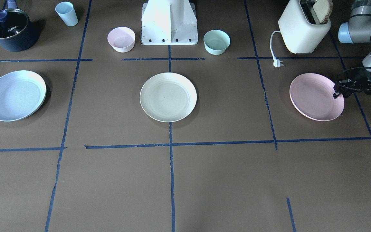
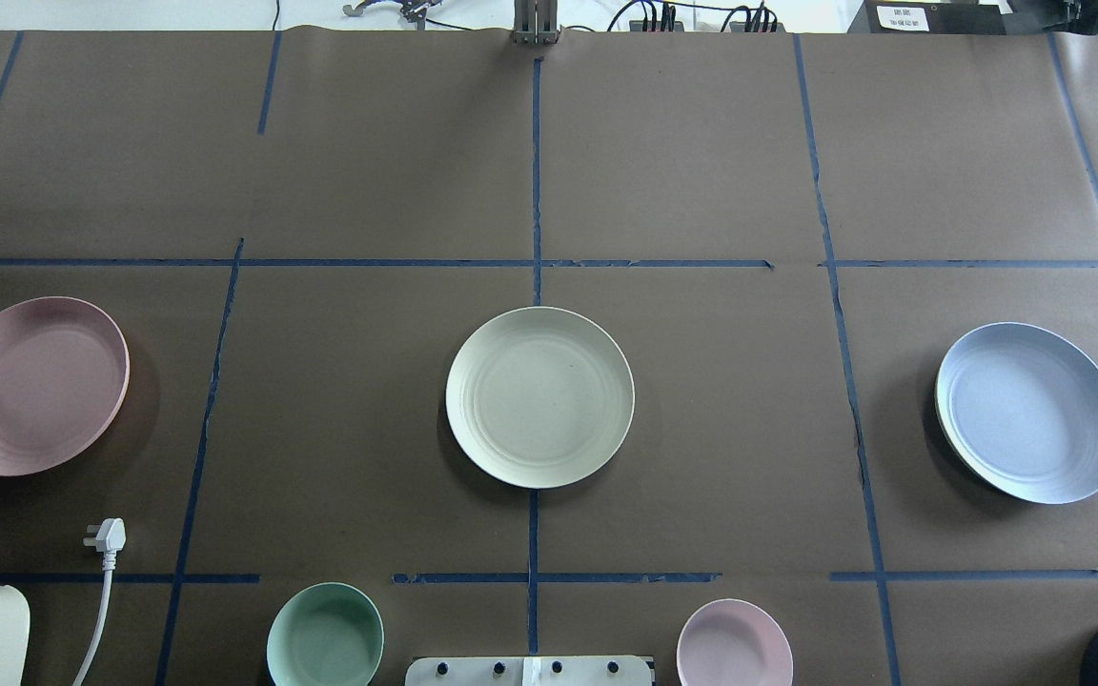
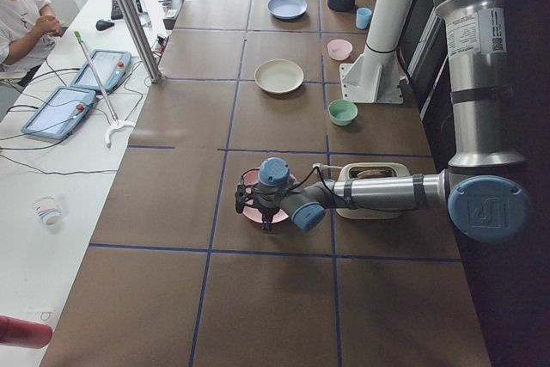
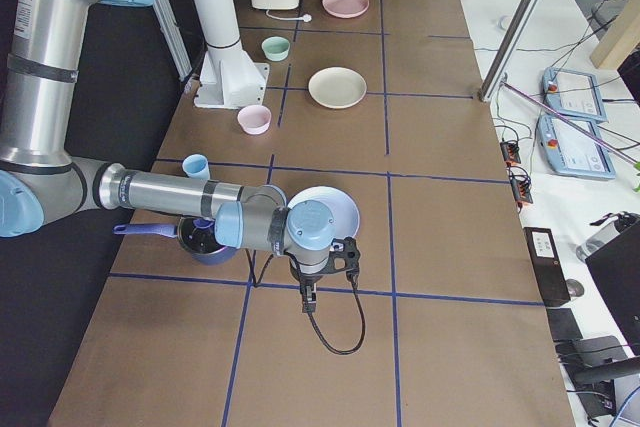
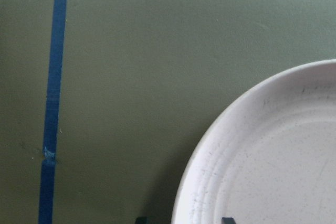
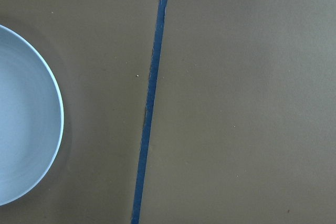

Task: Stack three plates with pink and blue
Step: 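Grasp the pink plate rim with the left gripper and lift it, then carry the pink plate over the cream plate and lower it on top, then open the left gripper and withdraw it from the stacked plates, then move the right gripper to the rim of the light blue plate and grasp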

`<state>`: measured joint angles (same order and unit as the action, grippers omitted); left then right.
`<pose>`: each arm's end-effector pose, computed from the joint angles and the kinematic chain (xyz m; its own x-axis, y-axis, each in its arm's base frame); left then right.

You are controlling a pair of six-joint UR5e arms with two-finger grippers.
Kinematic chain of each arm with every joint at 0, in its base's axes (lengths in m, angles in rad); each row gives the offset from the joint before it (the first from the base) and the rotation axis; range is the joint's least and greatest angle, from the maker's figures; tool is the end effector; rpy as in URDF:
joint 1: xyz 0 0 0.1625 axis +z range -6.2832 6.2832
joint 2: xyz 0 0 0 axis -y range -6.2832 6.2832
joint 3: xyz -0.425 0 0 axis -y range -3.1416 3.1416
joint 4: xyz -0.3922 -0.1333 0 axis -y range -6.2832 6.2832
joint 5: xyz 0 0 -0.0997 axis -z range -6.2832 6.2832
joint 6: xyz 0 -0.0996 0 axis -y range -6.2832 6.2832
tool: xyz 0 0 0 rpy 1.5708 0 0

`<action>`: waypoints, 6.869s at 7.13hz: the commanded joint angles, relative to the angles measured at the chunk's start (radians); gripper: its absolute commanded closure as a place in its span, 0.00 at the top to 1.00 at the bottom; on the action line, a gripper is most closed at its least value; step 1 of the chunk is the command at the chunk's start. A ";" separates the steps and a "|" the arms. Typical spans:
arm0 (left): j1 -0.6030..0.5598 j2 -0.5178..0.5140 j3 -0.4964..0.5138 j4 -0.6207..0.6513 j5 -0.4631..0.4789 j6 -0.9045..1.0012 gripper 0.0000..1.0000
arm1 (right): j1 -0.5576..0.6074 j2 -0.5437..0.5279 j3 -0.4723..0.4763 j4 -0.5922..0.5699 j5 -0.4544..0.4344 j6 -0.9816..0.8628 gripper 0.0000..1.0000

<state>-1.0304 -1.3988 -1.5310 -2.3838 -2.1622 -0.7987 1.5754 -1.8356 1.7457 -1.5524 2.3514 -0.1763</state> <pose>0.1595 -0.4170 0.6755 0.6874 -0.0200 -0.7260 0.0978 0.9931 0.0652 0.0649 -0.3735 0.6856 0.7000 -0.1222 0.7036 0.1200 0.9914 0.0528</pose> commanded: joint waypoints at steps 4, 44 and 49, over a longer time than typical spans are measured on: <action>-0.002 0.007 -0.012 -0.002 -0.049 0.000 0.00 | 0.000 -0.001 -0.005 0.000 -0.001 0.000 1.00; -0.573 0.106 -0.360 1.014 -0.231 1.061 1.00 | -0.526 -0.013 -0.245 0.940 -0.095 0.971 0.57; -0.573 0.109 -0.359 0.996 -0.229 1.061 1.00 | -0.525 0.001 -0.209 0.945 -0.063 0.977 0.00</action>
<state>-1.6037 -1.2911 -1.8899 -1.3880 -2.3915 0.2621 1.0496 -1.8360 1.5149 -0.6076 2.2698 0.7982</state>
